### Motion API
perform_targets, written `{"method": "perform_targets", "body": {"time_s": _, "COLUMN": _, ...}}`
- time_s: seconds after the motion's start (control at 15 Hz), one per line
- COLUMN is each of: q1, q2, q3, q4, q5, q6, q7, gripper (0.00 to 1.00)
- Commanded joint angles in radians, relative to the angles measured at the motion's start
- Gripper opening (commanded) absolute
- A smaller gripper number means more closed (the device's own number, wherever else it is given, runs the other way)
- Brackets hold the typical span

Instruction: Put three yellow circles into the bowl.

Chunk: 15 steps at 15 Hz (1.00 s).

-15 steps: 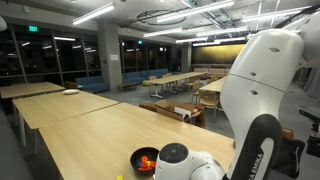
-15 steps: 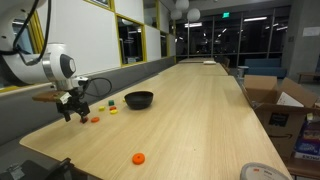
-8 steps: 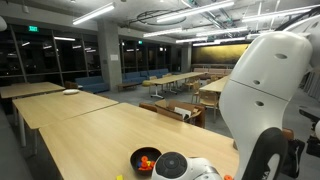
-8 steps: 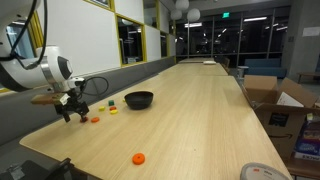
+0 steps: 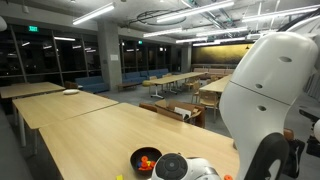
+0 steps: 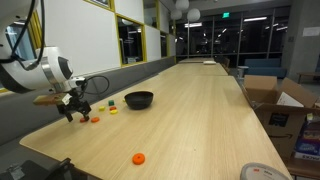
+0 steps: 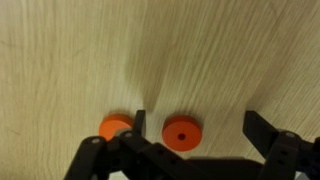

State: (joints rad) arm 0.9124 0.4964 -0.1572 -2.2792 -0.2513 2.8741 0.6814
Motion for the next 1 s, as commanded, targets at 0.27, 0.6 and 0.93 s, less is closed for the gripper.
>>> {"method": "perform_targets", "body": {"time_s": 0.27, "q1": -0.066, "q2": -0.004, "q3": 0.054, "q4": 0.021, "q5": 0.047, "q6": -0.007, "q7": -0.077, "gripper": 1.00}}
{"method": "perform_targets", "body": {"time_s": 0.6, "q1": -0.142, "q2": -0.001, "q3": 0.131, "q4": 0.040, "q5": 0.115, "q6": -0.019, "q7": -0.157, "gripper": 1.00}}
{"method": "perform_targets", "body": {"time_s": 0.93, "q1": -0.174, "q2": 0.003, "q3": 0.153, "q4": 0.051, "q5": 0.141, "q6": -0.026, "q7": -0.194, "gripper": 1.00}}
